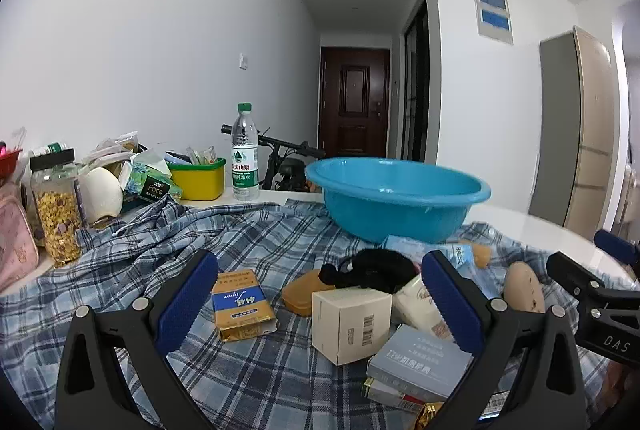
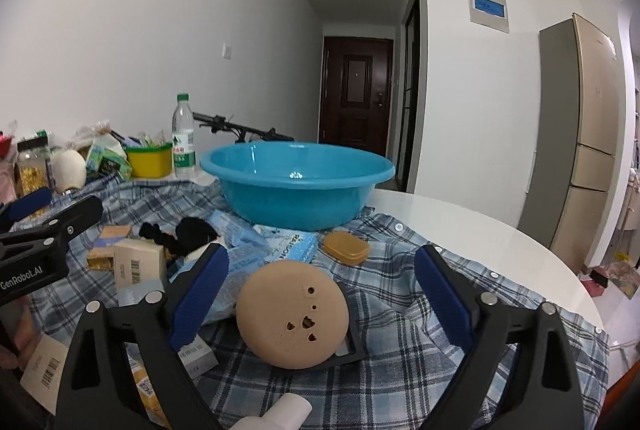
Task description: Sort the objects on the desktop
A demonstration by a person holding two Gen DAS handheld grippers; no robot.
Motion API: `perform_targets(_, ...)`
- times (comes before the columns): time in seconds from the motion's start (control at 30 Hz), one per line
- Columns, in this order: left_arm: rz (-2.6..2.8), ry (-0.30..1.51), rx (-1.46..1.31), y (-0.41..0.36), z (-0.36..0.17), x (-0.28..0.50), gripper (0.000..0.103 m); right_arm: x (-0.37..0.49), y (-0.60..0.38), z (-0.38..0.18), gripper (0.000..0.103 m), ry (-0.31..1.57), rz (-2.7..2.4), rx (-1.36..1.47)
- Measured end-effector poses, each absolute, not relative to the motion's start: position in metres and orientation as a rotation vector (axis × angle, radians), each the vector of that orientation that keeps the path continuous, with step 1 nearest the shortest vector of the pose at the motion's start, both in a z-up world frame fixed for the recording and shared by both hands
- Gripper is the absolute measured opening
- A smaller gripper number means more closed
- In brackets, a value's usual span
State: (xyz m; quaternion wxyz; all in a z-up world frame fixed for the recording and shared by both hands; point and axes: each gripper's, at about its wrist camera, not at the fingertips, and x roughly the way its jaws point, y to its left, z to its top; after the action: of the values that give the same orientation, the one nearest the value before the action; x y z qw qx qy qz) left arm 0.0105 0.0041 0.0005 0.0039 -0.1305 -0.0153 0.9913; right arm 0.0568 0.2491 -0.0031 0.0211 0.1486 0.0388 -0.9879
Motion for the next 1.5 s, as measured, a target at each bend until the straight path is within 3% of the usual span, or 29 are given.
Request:
perform_targets(0.33, 3.074, -0.054, -0.417, 0.004, 0.0, 0.009, 0.103, 0.057, 0.252, -0.003, 0.093, 0.104, -3.06, 0.467)
perform_targets(0.53, 3.051, 0.056, -0.497, 0.018, -0.003, -0.002, 0.103, 0.049, 0.25, -0.005, 0.093, 0.11, -3.009, 0.524)
perform_targets(1.07, 3.052, 0.039, -0.631, 0.015, -0.011, -0.019, 0.103, 0.036, 0.258, -0.01, 0.094, 0.049, -3.0, 0.636)
perform_targets(1.37, 3.081, 0.134, -0.643, 0.018, -0.003, -0.011, 0.103, 0.039, 0.256, -0.007, 0.094, 0.084, -3.056, 0.619)
perform_targets(1.5, 2.988, 0.068, -0.661, 0.011, 0.021, -0.009, 0.103, 0.039, 0.254, 0.001, 0.094, 0.126, -3.032, 0.717)
